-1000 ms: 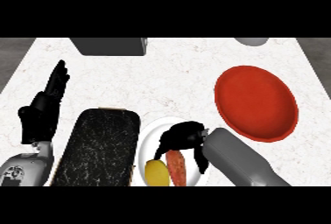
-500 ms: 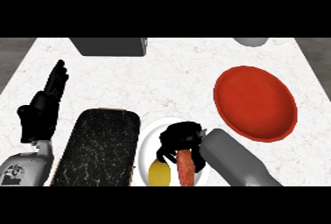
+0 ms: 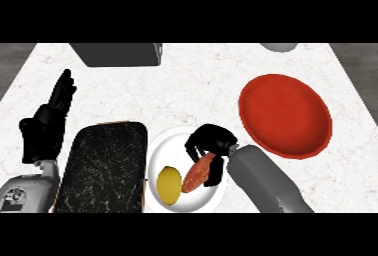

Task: Pick the sweet potato from the plate and place it in the bowl

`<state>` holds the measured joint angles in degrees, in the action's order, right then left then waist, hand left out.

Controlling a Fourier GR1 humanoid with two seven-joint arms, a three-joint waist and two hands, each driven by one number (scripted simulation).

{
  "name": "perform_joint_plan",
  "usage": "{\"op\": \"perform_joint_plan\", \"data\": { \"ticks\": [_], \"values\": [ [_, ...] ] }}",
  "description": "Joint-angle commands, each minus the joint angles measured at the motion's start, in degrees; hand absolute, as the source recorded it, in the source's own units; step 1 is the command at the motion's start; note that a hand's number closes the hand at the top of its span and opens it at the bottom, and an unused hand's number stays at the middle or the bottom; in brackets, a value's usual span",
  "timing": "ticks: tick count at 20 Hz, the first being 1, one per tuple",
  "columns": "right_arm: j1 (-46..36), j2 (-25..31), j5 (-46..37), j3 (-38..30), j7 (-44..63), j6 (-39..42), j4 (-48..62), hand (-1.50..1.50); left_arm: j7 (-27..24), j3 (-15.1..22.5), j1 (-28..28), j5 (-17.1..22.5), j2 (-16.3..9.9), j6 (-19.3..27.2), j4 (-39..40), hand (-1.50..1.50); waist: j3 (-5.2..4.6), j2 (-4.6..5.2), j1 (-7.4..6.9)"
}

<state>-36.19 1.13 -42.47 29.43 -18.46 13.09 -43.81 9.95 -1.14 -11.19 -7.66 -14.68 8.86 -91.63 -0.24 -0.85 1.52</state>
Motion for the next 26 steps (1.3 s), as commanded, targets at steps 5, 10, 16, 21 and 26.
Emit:
{"op": "perform_joint_plan", "data": {
  "ticks": [5, 10, 16, 21, 26],
  "values": [
    [-1.49, -1.11, 7.84, -10.58, 30.56, -20.35, -5.04, 1.5, 0.24, 0.61, -0.28, -0.2, -0.06, -0.48, -0.2, 0.0, 0.33, -0.5, -2.26],
    [-6.2, -1.13, 9.43, -8.02, 44.25, -36.42, -13.3, 1.5, -0.05, 1.67, -1.95, -0.41, 1.08, -0.52, 1.51, 0.0, 0.15, -0.4, -3.76],
    [-11.89, -1.13, -0.81, -0.97, 69.37, -49.95, -14.09, 1.5, 2.09, 0.89, -3.79, 0.11, 0.49, -0.93, 1.23, 0.0, -0.04, -0.62, -3.25],
    [-15.43, -1.13, -9.92, 4.77, 89.3, -54.46, -16.39, 1.5, -0.53, -0.56, -0.31, 0.81, -0.59, -1.57, 1.02, 0.0, 0.05, -0.15, -2.76],
    [-13.83, -1.12, -18.46, 3.51, 94.8, -56.64, -18.42, 1.5, 2.0, 0.75, -3.65, -2.2, 0.98, 1.07, 1.2, 0.0, 0.2, 0.29, -1.13]
  ]
}}
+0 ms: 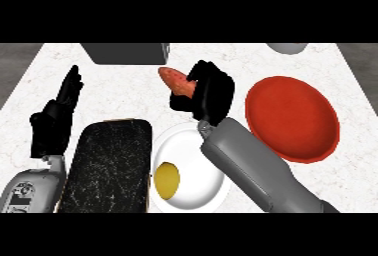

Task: Pick the sweet potato from the plate and place it in the bowl

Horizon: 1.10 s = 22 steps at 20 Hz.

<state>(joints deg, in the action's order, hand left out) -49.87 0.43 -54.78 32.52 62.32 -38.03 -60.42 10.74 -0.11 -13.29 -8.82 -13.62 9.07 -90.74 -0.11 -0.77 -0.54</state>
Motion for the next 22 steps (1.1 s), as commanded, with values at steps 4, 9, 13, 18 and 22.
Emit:
{"op": "perform_joint_plan", "data": {
  "ticks": [4, 9, 13, 18, 22],
  "values": [
    [3.62, 2.17, -10.02, -6.87, 9.45, -3.57, -5.88, 1.5, 2.08, -1.08, 0.68, 0.2, -0.43, 0.13, -2.35, 0.0, 0.12, 0.2, 1.7],
    [10.96, 5.95, -9.89, -12.81, 2.44, -6.61, -10.14, 1.5, 1.1, -0.5, 3.41, -0.08, -0.21, -0.56, -4.23, 0.0, 0.13, 0.55, 1.13],
    [14.92, 10.62, -12.5, -16.56, -0.65, -5.37, -8.35, 1.5, -1.84, -0.7, 3.3, -0.81, 0.63, 0.08, -2.55, 0.0, 0.11, 0.67, 0.93],
    [16.88, 15.49, -15.11, -19.29, -2.63, -2.97, -2.1, 1.5, 2.24, -0.68, -0.81, -0.78, 0.9, -0.16, -1.91, 0.0, 0.12, 0.9, 0.96],
    [19.5, 17.65, -13.35, -21.68, -7.9, -7.01, 3.75, 1.5, -2.75, -1.79, 2.19, -0.08, 1.42, -0.42, -0.72, 0.0, 0.13, 1.02, 0.14]
  ]
}}
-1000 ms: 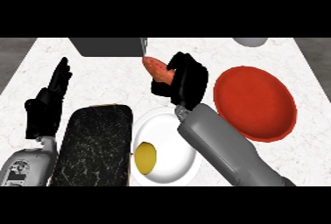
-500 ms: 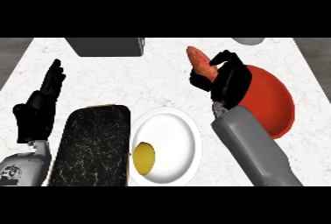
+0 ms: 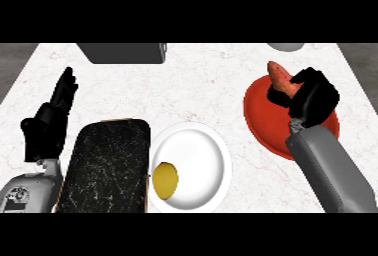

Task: Pick the sweet potato from the plate and place it in the bowl

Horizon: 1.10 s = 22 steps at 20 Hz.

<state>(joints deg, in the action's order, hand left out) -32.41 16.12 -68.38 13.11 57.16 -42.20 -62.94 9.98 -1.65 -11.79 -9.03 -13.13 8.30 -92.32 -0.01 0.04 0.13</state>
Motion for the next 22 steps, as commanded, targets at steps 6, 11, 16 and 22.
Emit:
{"op": "perform_joint_plan", "data": {
  "ticks": [6, 11, 16, 22],
  "values": [
    [0.21, 1.91, 14.51, -10.7, -16.16, -12.78, 18.03, 1.5, 1.16, -1.05, -3.73, 0.7, -0.27, -1.55, 1.41, 0.0, 0.15, 0.52, -0.92],
    [-2.98, 2.0, 31.23, -15.77, -32.25, -7.74, 21.28, -1.5, -1.34, 1.18, -1.4, -1.25, 2.65, 0.37, 2.34, 0.0, 0.25, 0.89, -1.66],
    [0.39, 1.24, 42.89, -20.7, -52.26, -7.12, 20.54, -1.5, -1.66, 1.57, -1.09, -2.03, 2.6, 0.24, 1.86, 0.0, 0.26, 0.68, -1.32],
    [0.16, 0.5, 51.7, -28.91, -66.33, -8.38, 22.85, -1.5, -3.35, -1.55, 0.41, 0.0, 0.48, -1.95, 1.73, 0.0, 0.12, 0.31, -0.99]
  ]
}}
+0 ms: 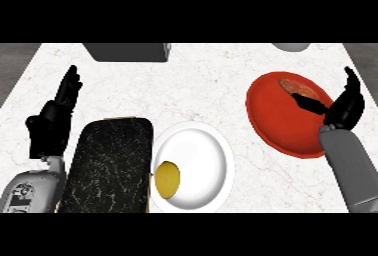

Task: Pick the sweet potato from the plate and place it in the bowl

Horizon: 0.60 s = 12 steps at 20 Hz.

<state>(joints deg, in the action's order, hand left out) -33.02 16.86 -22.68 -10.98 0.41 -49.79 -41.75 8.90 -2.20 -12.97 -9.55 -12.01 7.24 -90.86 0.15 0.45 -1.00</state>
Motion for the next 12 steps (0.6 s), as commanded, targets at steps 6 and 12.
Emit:
{"op": "perform_joint_plan", "data": {
  "ticks": [6, 12],
  "values": [
    [12.91, -0.73, 9.91, -2.57, -3.22, 7.26, -19.24, -1.5, 1.87, -3.65, 0.36, 1.23, -2.93, -2.29, -1.15, 0.0, -0.19, -0.81, 1.9],
    [29.07, -4.83, 15.32, -0.89, -6.48, 11.38, -39.62, -1.5, 3.19, -3.43, 0.88, 1.52, -2.03, -2.35, -3.22, 0.0, -0.18, -0.88, 2.13]
  ]
}}
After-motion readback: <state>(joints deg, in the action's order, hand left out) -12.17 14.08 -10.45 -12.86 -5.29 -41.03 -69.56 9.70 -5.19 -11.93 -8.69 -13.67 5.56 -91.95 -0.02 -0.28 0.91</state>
